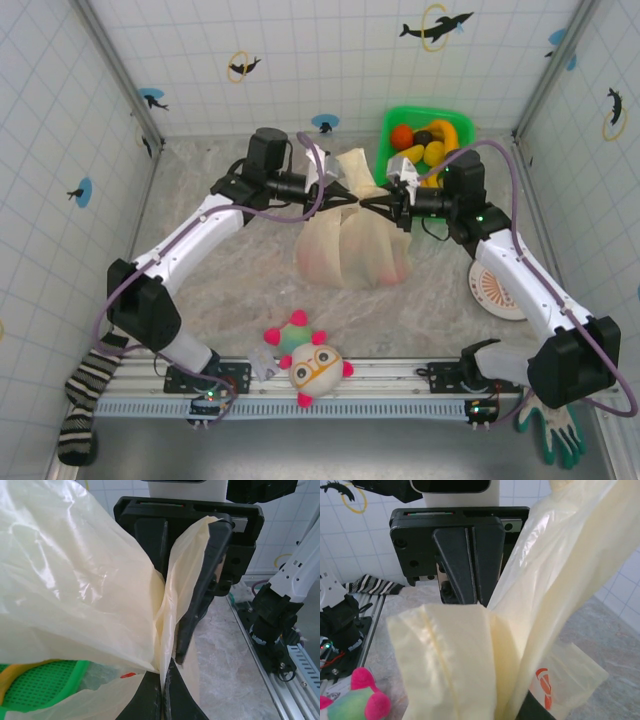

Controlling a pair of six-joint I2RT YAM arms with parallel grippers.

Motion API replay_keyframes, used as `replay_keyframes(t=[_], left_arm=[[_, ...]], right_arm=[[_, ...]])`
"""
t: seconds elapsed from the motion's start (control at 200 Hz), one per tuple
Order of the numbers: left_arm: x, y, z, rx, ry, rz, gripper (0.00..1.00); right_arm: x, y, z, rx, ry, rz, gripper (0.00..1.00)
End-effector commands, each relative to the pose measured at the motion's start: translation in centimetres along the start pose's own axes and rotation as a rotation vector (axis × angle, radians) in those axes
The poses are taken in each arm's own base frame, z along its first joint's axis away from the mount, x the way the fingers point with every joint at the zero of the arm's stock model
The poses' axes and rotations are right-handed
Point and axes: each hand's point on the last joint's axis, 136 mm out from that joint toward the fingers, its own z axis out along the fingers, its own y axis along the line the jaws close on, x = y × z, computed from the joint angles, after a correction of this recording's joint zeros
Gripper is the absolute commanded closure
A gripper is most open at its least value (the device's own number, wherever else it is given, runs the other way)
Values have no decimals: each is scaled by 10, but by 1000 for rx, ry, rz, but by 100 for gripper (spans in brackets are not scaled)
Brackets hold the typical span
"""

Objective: Place the fake fruits into the plastic bag and tie a complex knot

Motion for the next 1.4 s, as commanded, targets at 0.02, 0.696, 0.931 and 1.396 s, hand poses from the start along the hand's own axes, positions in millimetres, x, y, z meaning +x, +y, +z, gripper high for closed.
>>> replay_keyframes(t=[0.02, 0.696, 0.931, 1.396], left_arm=[[-11, 0, -8, -42, -13, 60, 100], [-7, 5, -1, -125, 35, 106, 100], [-6, 7, 0, -135, 40, 108, 100], [-7, 8, 0, -136, 39, 108, 100]], right_arm=[[-22, 8, -9, -8, -35, -45, 66], [-87, -66, -58, 434, -95, 337, 27], [-69, -95, -47, 450, -48, 404, 24], [-50, -25, -40, 122, -71, 243, 0]])
